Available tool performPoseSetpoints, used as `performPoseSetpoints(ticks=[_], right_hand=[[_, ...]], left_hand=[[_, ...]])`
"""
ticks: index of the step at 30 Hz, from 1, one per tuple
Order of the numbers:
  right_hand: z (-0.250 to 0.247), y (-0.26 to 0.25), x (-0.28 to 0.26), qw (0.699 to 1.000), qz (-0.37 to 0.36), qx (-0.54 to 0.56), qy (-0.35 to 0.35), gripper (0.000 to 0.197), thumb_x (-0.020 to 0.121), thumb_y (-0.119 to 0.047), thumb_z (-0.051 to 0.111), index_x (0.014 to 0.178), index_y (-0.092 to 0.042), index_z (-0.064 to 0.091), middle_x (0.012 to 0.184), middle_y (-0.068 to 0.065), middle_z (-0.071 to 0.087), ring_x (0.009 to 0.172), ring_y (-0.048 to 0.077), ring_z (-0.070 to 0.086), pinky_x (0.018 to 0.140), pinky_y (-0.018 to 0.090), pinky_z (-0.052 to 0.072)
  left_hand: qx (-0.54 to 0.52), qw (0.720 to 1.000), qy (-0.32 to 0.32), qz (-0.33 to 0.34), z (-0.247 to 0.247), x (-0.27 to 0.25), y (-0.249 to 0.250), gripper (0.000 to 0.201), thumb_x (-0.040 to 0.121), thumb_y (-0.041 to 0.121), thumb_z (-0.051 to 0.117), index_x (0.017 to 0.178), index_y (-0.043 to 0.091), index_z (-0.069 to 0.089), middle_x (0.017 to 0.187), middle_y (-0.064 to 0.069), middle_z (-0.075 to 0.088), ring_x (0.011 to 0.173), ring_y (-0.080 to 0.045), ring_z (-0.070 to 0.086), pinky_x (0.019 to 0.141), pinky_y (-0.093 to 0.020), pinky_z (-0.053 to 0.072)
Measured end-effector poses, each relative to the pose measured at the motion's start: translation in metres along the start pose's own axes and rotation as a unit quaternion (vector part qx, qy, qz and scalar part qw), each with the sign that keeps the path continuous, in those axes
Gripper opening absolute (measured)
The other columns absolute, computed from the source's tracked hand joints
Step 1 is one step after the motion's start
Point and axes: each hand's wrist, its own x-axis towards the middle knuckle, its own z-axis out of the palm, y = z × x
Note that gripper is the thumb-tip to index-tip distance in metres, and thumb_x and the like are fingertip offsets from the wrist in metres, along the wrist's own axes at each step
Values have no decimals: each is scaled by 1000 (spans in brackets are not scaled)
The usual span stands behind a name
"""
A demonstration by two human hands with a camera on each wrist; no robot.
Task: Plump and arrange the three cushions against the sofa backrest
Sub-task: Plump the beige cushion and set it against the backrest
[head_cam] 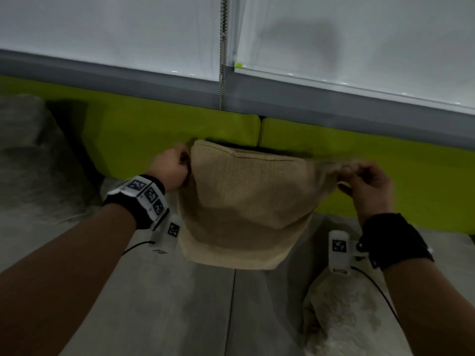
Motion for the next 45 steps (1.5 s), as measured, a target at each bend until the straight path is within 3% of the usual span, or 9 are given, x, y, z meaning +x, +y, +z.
performPoseSetpoints(ticks=[4, 6, 11, 15, 22, 30, 38, 43, 45], right_hand=[[-11, 3, 4, 998, -6, -34, 46, 25, 97, -10, 69, 86, -31, 60, 91, -6, 68, 92, 23, 67, 81, 42, 58], [-4, 3, -3, 999, -7, -29, 22, 22, 97, -13, 70, 89, -32, 61, 94, -8, 69, 92, 19, 68, 81, 38, 58], [5, 1, -14, 994, 97, 39, -44, 20, 100, -16, 66, 110, -32, 63, 120, -4, 70, 114, 16, 66, 92, 37, 55], [-2, 0, -16, 986, 147, 59, -59, 35, 98, -13, 69, 130, -17, 59, 123, 4, 72, 113, 21, 70, 90, 37, 55], [-14, 1, -19, 976, 196, 84, -48, 37, 98, 9, 49, 115, -18, 68, 124, 4, 72, 111, 24, 70, 84, 37, 55], [21, 7, -35, 974, 192, 38, -111, 44, 97, -10, 68, 137, -24, 58, 128, -8, 68, 115, 13, 63, 98, 38, 51], [5, 18, -21, 980, 196, 33, 16, 17, 97, -9, 67, 93, -21, 56, 111, 4, 71, 119, 31, 67, 91, 42, 54], [8, 14, -27, 978, 201, 45, -33, 19, 100, -13, 64, 118, -21, 66, 117, 1, 73, 112, 19, 69, 97, 41, 55], [5, 13, -23, 981, 192, 4, -21, 7, 100, -19, 66, 105, -21, 71, 109, 0, 76, 108, 17, 71, 97, 41, 54]], left_hand=[[-64, 973, 224, -5, -37, -1, -12, 22, 99, 13, 53, 118, 2, 56, 112, -23, 66, 104, -41, 61, 77, -42, 41], [-101, 959, 263, 11, -41, -2, -13, 22, 98, 11, 52, 119, 3, 56, 115, -18, 67, 106, -37, 61, 83, -39, 43], [-315, 930, 161, -102, -28, 4, -28, 40, 88, 27, 65, 128, 22, 59, 117, 0, 65, 110, -23, 61, 98, -40, 50], [-347, 932, 86, -62, -13, 5, -33, 4, 91, 24, 68, 94, 25, 67, 104, -2, 71, 103, -25, 66, 91, -41, 53], [-490, 867, 55, -76, -6, 5, -29, 19, 102, 15, 47, 108, 20, 64, 111, -5, 70, 99, -22, 68, 77, -32, 55], [-360, 926, 36, -106, 21, -7, -27, 20, 94, 9, 59, 106, 24, 65, 117, -7, 67, 112, -32, 62, 101, -49, 51], [-355, 916, 123, -138, 8, -7, -39, 16, 85, 13, 61, 79, 27, 65, 95, -6, 69, 100, -30, 65, 89, -46, 53], [-336, 929, 107, -110, 13, -8, -37, 15, 86, 25, 61, 96, 25, 72, 103, -4, 74, 99, -24, 67, 93, -44, 55], [-287, 940, 155, -99, 11, -7, -41, 14, 83, 26, 64, 92, 24, 74, 95, -4, 74, 94, -26, 68, 90, -46, 56]])
